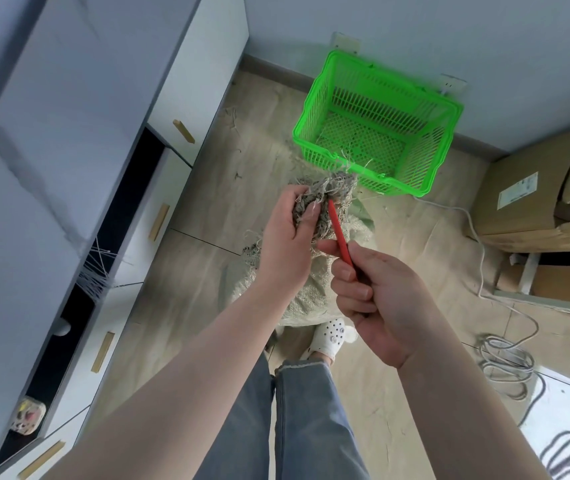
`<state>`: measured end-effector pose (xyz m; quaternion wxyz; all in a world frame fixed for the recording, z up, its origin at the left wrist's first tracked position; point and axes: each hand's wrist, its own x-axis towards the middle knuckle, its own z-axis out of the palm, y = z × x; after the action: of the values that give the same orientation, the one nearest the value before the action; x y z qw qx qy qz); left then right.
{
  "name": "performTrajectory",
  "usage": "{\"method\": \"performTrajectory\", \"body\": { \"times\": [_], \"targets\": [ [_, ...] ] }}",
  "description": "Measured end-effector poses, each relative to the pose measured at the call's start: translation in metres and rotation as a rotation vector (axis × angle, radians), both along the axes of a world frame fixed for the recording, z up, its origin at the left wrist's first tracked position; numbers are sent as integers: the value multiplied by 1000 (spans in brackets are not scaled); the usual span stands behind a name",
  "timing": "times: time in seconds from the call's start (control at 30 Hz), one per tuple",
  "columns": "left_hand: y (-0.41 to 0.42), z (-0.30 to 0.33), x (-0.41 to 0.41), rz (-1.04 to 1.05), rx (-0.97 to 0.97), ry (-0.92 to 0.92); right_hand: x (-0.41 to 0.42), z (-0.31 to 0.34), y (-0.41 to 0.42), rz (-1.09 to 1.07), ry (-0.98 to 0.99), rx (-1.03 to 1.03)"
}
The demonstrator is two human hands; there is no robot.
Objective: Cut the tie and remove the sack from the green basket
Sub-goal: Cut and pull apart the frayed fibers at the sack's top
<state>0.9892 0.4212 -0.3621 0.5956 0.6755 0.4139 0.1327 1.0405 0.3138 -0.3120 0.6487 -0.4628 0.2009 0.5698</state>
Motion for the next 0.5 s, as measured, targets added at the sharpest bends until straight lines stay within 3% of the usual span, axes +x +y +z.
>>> {"method": "performTrajectory", "body": {
  "times": [0.3,0.5],
  "targets": [
    [-7,-1,-1,-61,44,-15,8,2,5,12,-160,-80],
    [-3,-2,-2,-22,15,-42,5,2,4,23,-106,-61]
  ]
}}
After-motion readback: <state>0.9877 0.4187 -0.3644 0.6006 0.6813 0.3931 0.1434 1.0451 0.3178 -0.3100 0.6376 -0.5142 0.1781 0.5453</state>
